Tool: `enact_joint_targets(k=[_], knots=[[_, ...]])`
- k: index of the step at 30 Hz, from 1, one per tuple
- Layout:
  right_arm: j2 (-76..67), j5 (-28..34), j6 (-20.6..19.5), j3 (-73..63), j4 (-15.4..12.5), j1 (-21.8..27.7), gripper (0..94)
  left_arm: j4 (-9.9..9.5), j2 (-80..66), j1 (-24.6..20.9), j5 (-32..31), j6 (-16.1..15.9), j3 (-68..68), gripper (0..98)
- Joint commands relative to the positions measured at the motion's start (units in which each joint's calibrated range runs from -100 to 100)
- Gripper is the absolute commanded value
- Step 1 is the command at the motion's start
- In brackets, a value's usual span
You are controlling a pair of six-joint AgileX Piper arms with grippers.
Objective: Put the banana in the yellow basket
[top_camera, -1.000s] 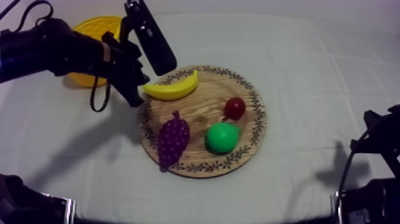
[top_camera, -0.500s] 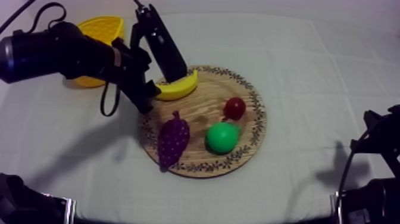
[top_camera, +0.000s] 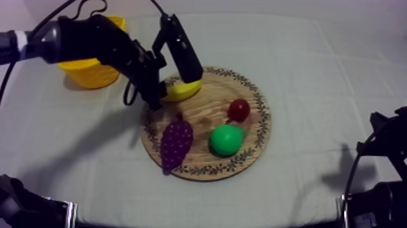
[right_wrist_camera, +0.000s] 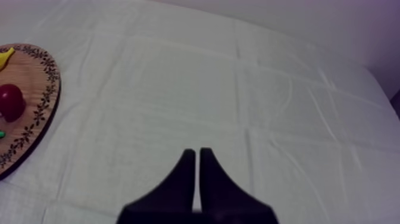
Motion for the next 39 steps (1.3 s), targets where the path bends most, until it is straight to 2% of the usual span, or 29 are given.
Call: enact_joint_targets(k=[1,11,28,33,39], knots=[[-0.05,0.01,0.00,0.05,0.01,0.03,0.4,-0.17,2.16,0.01,1.26,-0.17,-2.00,55.6],[-0.05,0.01,0.00,0.05,0.01,0.03,0.4,-1.09,8.88,0.77,3.71,-0.01,-6.92,54.0],[-0.05,0.01,0.00,0.05,0.01,0.03,0.4,-2.97,20.91,1.25,14.83,0.84,-23.41,49.6],[-0.05,0.01,0.00,0.05,0.01,0.03,0.4,-3.34,23.45,1.62,17.25,1.77,-26.19,42.9],[-0.05,0.01,0.00,0.05,0.01,0.03,0.4,-4.85,24.26,2.13,17.46,4.61,-26.03,31.4]])
